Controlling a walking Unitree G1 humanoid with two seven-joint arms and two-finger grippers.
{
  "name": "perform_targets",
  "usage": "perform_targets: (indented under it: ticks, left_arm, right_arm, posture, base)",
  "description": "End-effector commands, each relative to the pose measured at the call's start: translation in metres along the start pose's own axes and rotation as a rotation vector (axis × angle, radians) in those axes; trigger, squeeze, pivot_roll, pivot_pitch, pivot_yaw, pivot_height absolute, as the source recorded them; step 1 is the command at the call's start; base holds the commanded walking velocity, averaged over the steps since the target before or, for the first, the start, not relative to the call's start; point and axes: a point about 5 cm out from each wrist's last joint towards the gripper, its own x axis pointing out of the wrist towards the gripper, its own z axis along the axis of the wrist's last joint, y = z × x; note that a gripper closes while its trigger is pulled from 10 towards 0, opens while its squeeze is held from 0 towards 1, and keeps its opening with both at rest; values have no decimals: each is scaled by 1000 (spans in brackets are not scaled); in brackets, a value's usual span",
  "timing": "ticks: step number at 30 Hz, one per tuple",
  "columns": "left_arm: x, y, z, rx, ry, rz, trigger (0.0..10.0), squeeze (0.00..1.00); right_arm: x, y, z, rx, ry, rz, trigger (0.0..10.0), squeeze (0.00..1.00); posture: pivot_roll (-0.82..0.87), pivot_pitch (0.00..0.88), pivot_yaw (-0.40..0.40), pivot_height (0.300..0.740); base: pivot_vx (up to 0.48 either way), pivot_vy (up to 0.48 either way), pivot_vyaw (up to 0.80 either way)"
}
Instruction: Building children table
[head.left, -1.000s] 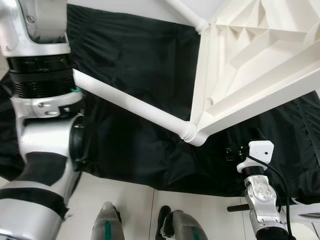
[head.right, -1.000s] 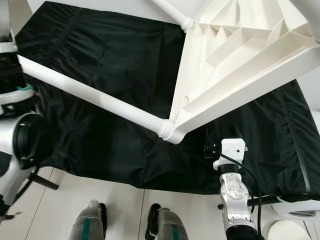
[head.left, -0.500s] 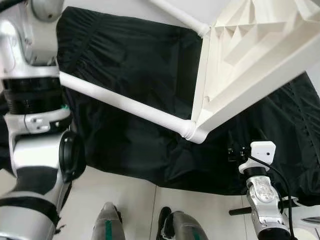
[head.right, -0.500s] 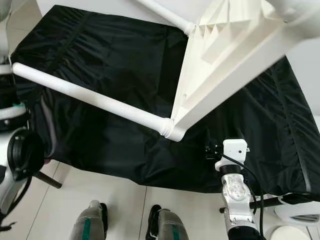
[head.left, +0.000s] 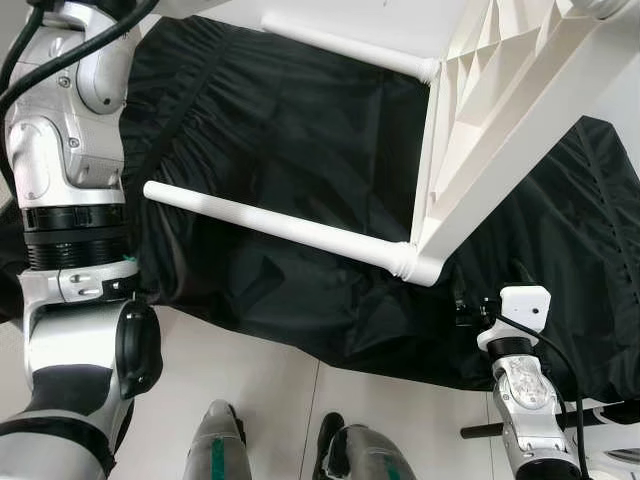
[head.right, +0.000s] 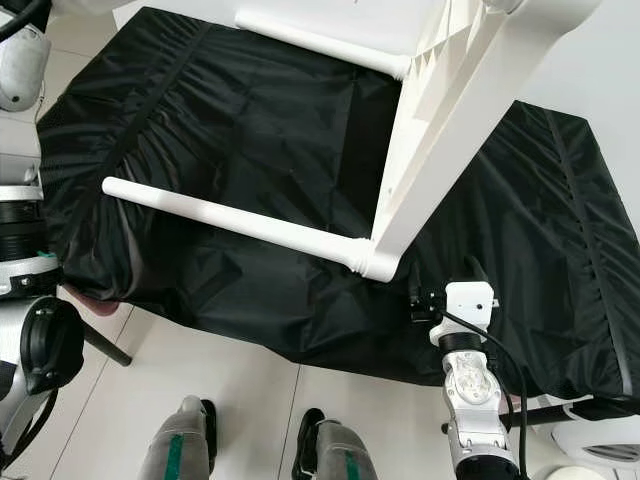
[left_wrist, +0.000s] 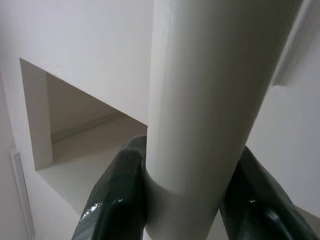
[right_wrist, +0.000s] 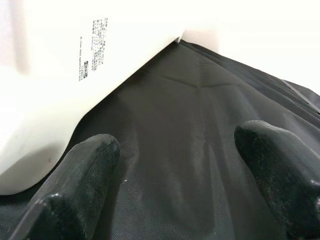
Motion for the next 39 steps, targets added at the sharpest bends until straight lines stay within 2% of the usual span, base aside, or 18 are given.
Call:
perform_targets:
  ticks: [1,11,13,14,15,16,17,22,33,39]
  left_arm:
    - [-3,-20,11,-45,-27,-157,10000,1000]
    - [-8,-17,16,-33,-64,-143,10000,1000]
    - [-12,-12,22,-8,-111,-107,10000,1000]
    - [-14,-8,24,-2,-129,-86,10000,627]
    - [-14,-8,24,-2,-129,-86,10000,627]
    - [-17,-4,25,11,-141,-49,10000,0]
    - [-17,-4,25,11,-141,-49,10000,0]
    - [-17,16,36,-6,-183,78,10000,0]
    - [-13,17,52,-36,-243,107,10000,0]
    - [-14,20,64,-57,-308,126,10000,0]
  right_arm:
    - [-5,-3,-5,-4,27,-13,10000,0]
    - [-4,-2,-5,-2,25,-13,10000,0]
    - [-3,-2,-6,-2,25,-14,10000,0]
    - [-3,-2,-6,-3,25,-14,10000,0]
    - [-3,-2,-6,-3,25,-14,10000,0]
    - [-3,-2,-6,-2,27,-12,10000,0]
    - [-3,-2,-6,-2,27,-12,10000,0]
    - [-2,0,-8,-1,31,-3,10000,0]
    - [3,-2,-6,-6,23,4,10000,0]
    - [5,-5,-7,-13,27,-4,10000,0]
  posture:
    - [106,143,-99,740]
    - [107,127,-103,740]
    - [107,118,-107,740]
    - [107,118,-107,740]
    - [107,118,-107,740]
    - [110,117,-109,740]
    - [110,117,-109,740]
    - [120,116,-124,740]
    - [115,128,-130,740]
    - [116,138,-136,740]
  base:
    - [0,0,0]
    - [0,0,0]
    - [0,0,0]
    - [0,0,0]
    - [0,0,0]
    - [0,0,0]
    - [0,0,0]
    - [0,0,0]
    - [0,0,0]
    - [0,0,0]
